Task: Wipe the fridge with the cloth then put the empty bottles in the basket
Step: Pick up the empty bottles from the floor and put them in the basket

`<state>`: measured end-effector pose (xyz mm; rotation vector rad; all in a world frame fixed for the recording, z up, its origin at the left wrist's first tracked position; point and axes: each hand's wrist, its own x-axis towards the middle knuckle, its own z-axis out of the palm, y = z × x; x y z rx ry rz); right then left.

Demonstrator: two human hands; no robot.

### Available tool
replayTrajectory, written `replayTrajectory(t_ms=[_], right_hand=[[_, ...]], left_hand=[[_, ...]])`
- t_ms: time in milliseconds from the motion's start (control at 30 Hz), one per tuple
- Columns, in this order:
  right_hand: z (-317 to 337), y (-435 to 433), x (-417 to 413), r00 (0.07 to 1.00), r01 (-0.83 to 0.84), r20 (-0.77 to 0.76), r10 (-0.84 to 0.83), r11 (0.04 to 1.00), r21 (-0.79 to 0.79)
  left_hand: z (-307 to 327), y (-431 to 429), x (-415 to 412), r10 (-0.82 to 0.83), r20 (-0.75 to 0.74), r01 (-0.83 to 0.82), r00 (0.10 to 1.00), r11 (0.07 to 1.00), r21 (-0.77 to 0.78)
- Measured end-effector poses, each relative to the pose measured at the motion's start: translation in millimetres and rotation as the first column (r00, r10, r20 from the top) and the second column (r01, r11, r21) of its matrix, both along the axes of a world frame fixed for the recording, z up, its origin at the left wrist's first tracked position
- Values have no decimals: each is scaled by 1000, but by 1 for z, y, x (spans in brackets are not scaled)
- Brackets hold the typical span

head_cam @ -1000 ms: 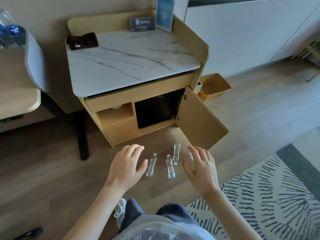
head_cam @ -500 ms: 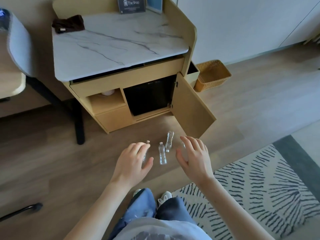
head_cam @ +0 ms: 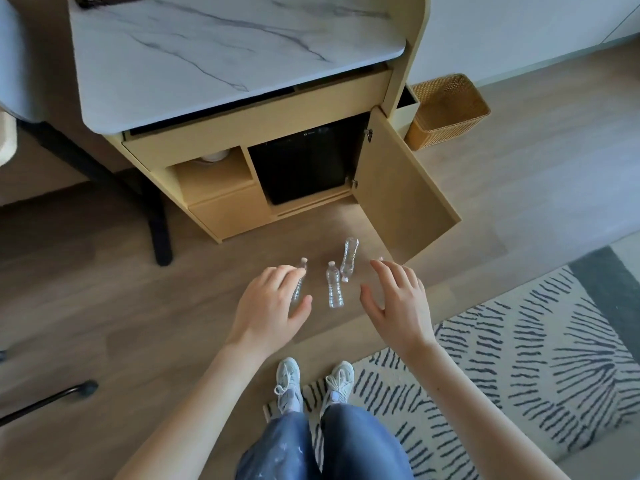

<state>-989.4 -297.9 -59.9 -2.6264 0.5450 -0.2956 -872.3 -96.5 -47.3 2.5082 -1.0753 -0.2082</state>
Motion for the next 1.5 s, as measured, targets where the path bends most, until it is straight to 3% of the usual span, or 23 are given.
replayTrajectory(t_ms=[233, 433, 667, 800, 1033, 1133, 1300, 1500], right_hand=[[-151, -9, 48, 998, -56, 32, 57, 998, -34], [-362, -22, 78, 997, -59, 41, 61, 997, -49], [-622, -46, 94, 993, -70, -101, 62, 994, -78], [-721, -51, 93, 981, -89, -179, 74, 993, -76], [-753, -62, 101, 991, -47, -129, 37, 996, -74], [-755, -57, 104, 991, 18, -136, -20, 1000, -12], [-782, -47, 103, 954, 62, -297, -47, 997, 42], [-822, -45, 98, 907, 125, -414, -82, 989, 78]], left_hand=[[-145, -13, 48, 9, 6, -8, 1000, 999, -39], [-351, -19, 81, 72, -49, -74, 996, 997, -39], [-613, -13, 115, 86, -96, -79, 992, 994, 71], [-718, 0, 119, 63, -123, -45, 990, 988, 147], [-760, -3, 134, 103, -98, -89, 990, 986, 143], [-766, -13, 134, 163, -170, -129, 972, 972, 195], [-797, -21, 135, 262, -210, -188, 942, 929, 319], [-836, -27, 131, 361, -343, -257, 867, 914, 313]])
